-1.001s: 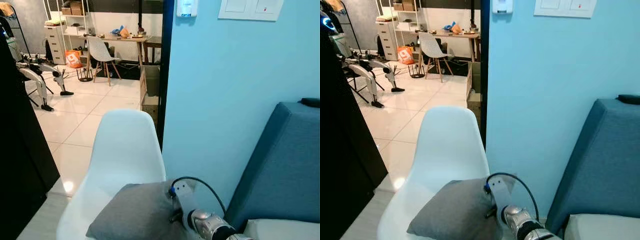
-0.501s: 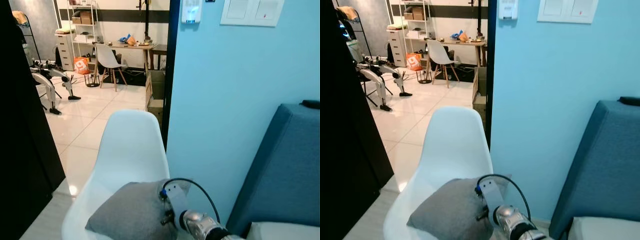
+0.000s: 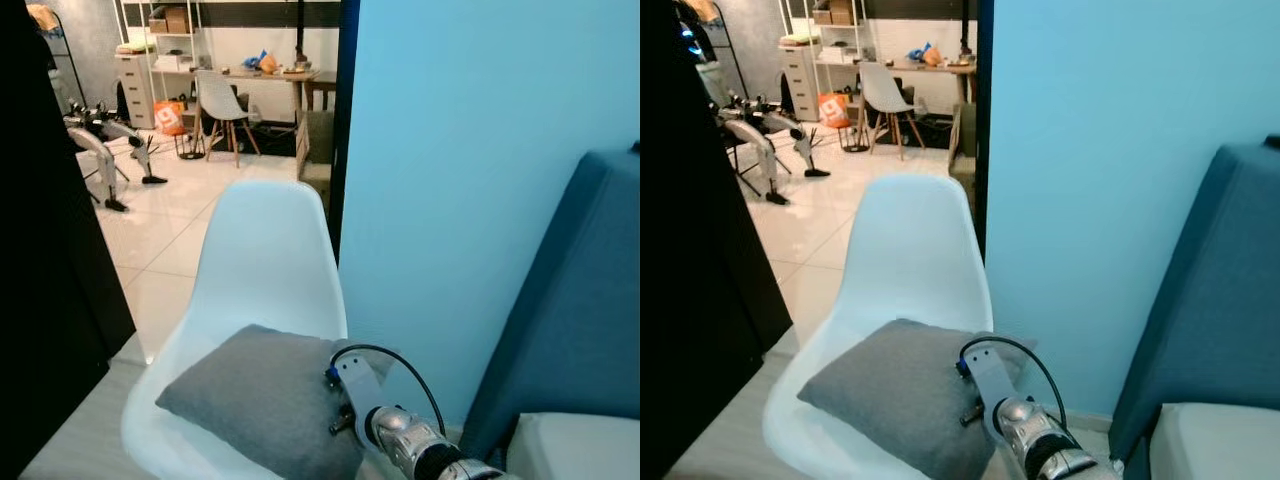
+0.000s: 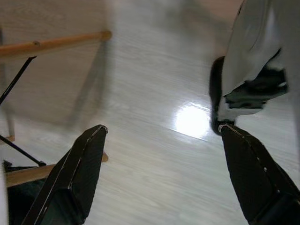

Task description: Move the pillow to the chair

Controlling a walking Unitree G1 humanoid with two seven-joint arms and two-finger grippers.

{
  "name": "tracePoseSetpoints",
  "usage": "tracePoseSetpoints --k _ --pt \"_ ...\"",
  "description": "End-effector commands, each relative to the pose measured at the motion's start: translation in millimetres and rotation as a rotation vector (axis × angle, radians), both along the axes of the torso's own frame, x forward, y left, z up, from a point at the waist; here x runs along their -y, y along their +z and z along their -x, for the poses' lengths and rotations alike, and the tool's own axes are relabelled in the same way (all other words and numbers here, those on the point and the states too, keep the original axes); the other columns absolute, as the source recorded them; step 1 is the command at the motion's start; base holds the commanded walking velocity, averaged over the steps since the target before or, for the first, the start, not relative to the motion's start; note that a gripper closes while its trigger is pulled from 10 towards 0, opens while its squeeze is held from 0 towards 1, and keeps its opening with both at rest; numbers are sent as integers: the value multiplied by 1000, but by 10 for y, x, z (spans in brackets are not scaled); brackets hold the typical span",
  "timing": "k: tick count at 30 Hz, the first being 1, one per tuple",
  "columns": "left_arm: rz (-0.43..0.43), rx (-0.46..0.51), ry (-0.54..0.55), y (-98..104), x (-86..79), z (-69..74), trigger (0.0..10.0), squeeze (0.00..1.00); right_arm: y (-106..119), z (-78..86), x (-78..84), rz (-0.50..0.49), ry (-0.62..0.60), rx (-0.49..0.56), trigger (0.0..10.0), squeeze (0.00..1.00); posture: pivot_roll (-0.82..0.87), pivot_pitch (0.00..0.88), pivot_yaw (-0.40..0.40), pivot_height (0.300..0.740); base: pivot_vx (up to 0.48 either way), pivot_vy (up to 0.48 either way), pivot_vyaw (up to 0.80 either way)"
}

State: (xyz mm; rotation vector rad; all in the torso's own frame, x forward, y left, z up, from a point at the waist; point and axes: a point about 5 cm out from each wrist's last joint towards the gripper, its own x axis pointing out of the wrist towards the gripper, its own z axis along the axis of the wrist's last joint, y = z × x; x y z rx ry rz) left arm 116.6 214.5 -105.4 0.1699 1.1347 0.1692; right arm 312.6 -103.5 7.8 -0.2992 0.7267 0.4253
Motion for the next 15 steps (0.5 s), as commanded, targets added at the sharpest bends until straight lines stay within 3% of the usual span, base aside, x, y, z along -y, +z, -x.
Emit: tracePoseSetpoints --k 1,11,15 --pt "-9 4 4 3 -13 2 10000 0 34 -29 -23 6 17 12 10000 0 46 27 -48 571 0 0 0" --pt "-116 17 30 43 -174 4 10000 0 85 -67 -51 -4 48 39 10000 0 60 50 -54 541 0 0 0" --pt "-146 19 37 44 -208 43 10000 0 252 -189 -166 -31 80 126 10000 0 75 73 -58 526 0 0 0"
